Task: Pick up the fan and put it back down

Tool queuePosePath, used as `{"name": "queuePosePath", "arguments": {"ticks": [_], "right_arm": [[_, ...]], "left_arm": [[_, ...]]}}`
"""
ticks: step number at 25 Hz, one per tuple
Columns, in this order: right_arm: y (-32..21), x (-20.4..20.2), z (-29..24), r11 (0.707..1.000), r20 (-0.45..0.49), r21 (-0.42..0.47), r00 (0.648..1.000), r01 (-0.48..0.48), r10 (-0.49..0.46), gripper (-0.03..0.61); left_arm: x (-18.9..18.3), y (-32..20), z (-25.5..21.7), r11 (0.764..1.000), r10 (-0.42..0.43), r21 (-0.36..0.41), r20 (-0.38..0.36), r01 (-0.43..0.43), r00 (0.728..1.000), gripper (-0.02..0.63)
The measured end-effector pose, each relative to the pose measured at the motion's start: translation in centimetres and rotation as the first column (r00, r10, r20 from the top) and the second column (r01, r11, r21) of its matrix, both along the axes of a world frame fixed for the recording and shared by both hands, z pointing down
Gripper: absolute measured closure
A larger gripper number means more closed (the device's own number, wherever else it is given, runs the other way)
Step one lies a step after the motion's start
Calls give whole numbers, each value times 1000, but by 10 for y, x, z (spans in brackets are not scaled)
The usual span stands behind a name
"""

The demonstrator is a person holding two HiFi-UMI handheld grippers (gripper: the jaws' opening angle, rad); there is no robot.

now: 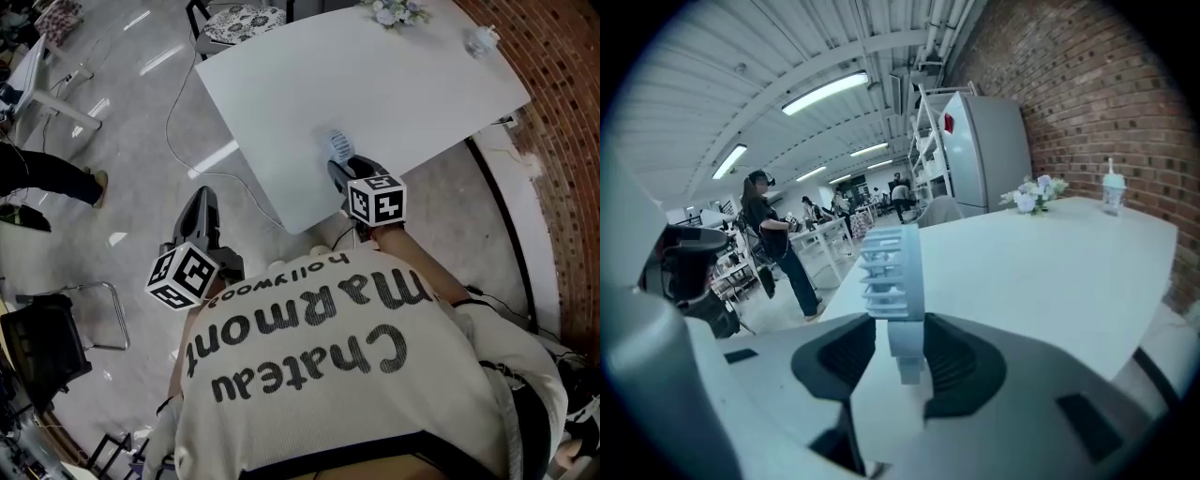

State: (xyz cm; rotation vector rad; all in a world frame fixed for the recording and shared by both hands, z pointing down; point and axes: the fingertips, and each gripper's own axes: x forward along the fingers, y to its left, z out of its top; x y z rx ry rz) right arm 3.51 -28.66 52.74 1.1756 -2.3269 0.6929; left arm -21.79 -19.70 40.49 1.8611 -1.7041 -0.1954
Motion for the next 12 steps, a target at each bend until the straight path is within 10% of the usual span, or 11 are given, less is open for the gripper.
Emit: {"name": "queuePosePath", "arguments": {"ticks": [12], "right_arm": [[0, -5, 6, 1000, -2, -15, 1000, -6, 6, 413]], "left_arm": [[-8, 1, 0, 1000, -9, -7, 6, 9, 1000, 612]]}}
